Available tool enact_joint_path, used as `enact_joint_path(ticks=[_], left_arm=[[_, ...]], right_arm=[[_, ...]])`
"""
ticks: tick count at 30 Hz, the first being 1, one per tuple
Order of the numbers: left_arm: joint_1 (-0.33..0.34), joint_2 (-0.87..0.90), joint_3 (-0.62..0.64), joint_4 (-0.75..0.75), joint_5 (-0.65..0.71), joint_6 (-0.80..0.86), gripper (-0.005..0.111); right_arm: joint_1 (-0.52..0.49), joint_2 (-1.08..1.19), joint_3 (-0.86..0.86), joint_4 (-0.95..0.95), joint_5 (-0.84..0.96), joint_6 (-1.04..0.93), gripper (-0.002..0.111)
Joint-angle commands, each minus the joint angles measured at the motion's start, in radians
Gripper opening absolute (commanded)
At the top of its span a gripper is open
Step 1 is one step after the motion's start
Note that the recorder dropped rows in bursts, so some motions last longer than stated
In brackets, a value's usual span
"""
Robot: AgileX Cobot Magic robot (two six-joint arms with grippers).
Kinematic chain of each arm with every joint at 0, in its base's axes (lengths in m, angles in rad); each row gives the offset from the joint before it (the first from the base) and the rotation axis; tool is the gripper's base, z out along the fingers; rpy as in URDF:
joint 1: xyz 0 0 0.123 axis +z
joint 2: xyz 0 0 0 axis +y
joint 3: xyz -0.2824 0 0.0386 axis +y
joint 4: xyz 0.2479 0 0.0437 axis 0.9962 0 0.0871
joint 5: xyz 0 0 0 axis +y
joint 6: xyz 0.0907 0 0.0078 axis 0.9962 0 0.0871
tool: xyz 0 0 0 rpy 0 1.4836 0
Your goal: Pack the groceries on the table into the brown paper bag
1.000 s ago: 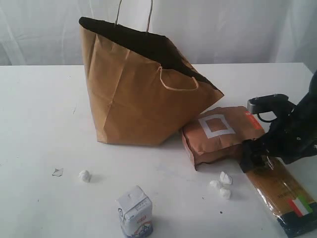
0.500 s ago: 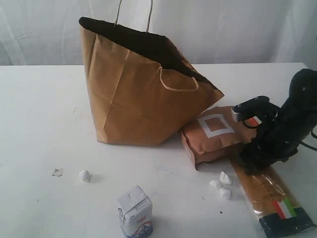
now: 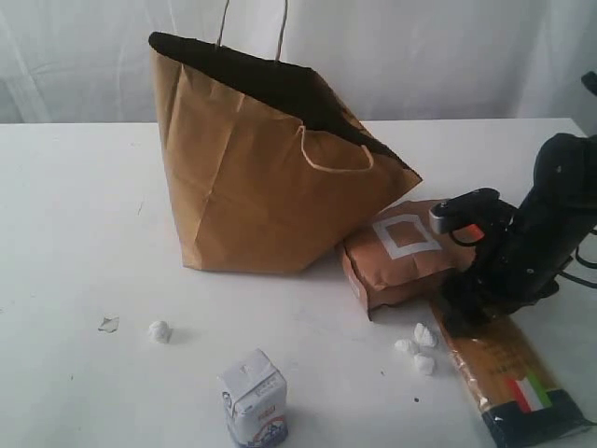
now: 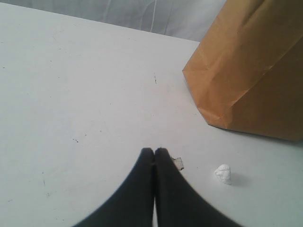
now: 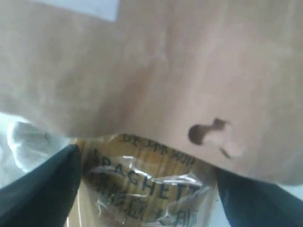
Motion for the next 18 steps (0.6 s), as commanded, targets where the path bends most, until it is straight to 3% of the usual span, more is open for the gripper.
enact_joint_path(ticks=[1, 4, 6, 12, 13, 18], left_arm=[[0.003, -0.001, 0.003, -0.004, 0.0, -0.006, 0.0], [0.003, -0.001, 0.003, -0.004, 0.0, -0.006, 0.0], [0.003, -0.001, 0.003, -0.004, 0.0, -0.006, 0.0], [0.003, -0.001, 0.003, -0.004, 0.0, -0.006, 0.0], [0.003, -0.001, 0.003, -0.004, 0.0, -0.006, 0.0], [0.003, -0.001, 0.003, -0.004, 0.0, -0.006, 0.0]], right_arm=[[0.014, 0.032, 0.017, 0.011, 0.036, -0.004, 0.073], [0.014, 0.032, 0.017, 0.011, 0.004, -0.004, 0.071], [0.014, 0.032, 0.017, 0.011, -0.017, -0.004, 0.062], [0.014, 0.032, 0.017, 0.011, 0.0, -0.002, 0.005], [0.014, 0.032, 0.017, 0.007, 0.008, -0.002, 0.0], [-0.016, 0.023, 0.017, -0.175, 0.116, 0.111, 0.0]])
